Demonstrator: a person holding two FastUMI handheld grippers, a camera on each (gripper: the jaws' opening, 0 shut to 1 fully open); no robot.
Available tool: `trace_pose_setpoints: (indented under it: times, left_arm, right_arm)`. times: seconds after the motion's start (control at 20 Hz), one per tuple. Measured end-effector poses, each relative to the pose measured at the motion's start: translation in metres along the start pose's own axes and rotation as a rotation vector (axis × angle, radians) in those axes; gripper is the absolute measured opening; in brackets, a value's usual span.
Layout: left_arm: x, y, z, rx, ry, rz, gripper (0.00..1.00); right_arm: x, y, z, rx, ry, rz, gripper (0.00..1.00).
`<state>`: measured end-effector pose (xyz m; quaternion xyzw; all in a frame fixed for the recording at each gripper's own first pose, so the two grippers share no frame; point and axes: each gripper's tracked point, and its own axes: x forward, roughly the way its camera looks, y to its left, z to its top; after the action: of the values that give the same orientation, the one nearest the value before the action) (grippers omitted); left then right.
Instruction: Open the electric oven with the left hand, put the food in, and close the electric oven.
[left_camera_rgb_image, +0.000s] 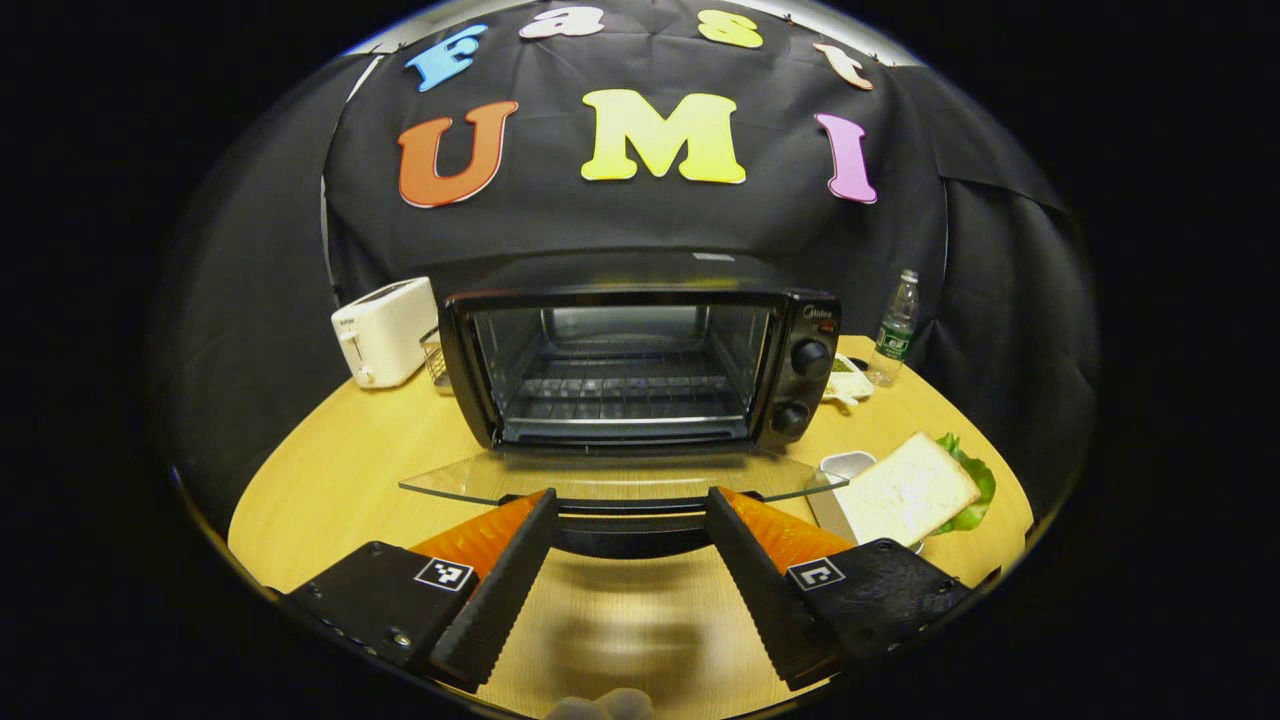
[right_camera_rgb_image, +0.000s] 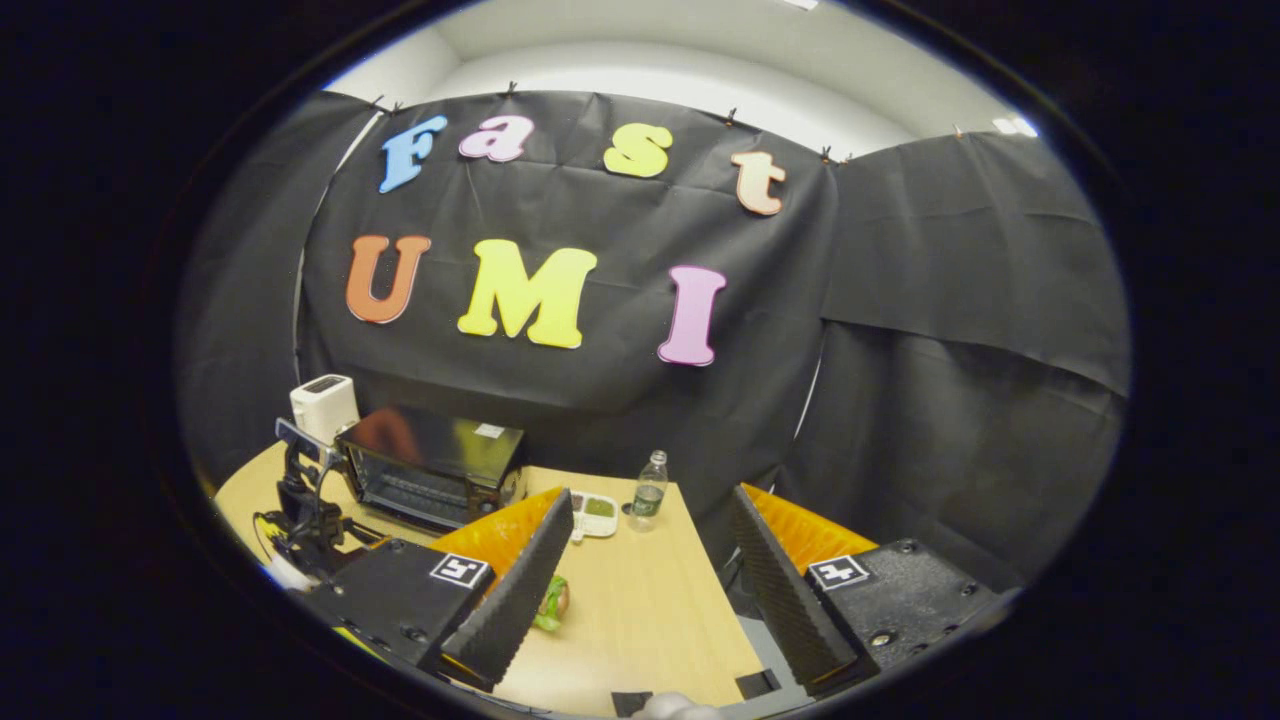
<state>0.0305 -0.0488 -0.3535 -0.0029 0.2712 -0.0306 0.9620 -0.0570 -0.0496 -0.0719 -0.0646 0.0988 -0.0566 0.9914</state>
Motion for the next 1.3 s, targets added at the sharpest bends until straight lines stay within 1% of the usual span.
trace_pose_setpoints:
  times: [0.2, 0.5, 0.65, 0.7, 0.75, 0.85, 0.9, 1.0, 1.15, 1.3]
  left_arm:
    - [0.001, 0.001, -0.019, 0.015, 0.022, 0.000, 0.98]
    - [0.009, 0.002, -0.065, 0.013, 0.121, -0.001, 0.96]
    - [0.014, 0.006, -0.075, 0.001, 0.149, -0.002, 0.96]
    - [0.013, 0.005, -0.072, 0.014, 0.133, -0.005, 0.96]
    - [0.011, 0.005, -0.072, 0.024, 0.127, -0.007, 0.96]
    - [0.010, 0.008, -0.068, 0.035, 0.110, -0.007, 0.96]
    - [0.008, 0.010, -0.067, 0.029, 0.107, -0.016, 0.96]
    - [0.003, 0.022, -0.056, 0.032, 0.080, -0.001, 0.96]
    - [-0.016, 0.034, -0.033, 0.030, 0.026, 0.017, 0.96]
    - [-0.045, 0.045, 0.001, 0.026, -0.048, 0.037, 0.95]
  right_arm:
    - [-0.006, 0.002, -0.015, -0.018, 0.032, -0.008, 0.95]
    - [-0.011, 0.005, -0.041, -0.015, 0.086, -0.020, 0.96]
    - [-0.012, 0.008, -0.056, -0.014, 0.115, -0.023, 0.96]
    - [-0.013, 0.008, -0.059, -0.011, 0.122, -0.024, 0.96]
    - [-0.012, 0.008, -0.063, -0.009, 0.131, -0.026, 1.00]
    - [-0.010, 0.009, -0.068, 0.000, 0.138, -0.024, 1.00]
    - [-0.008, 0.011, -0.071, 0.000, 0.141, -0.019, 0.96]
    - [-0.002, 0.014, -0.079, -0.005, 0.151, -0.002, 0.96]
    - [0.018, 0.023, -0.103, -0.005, 0.187, 0.050, 0.96]
    - [0.043, 0.040, -0.141, 0.058, 0.260, 0.144, 0.96]
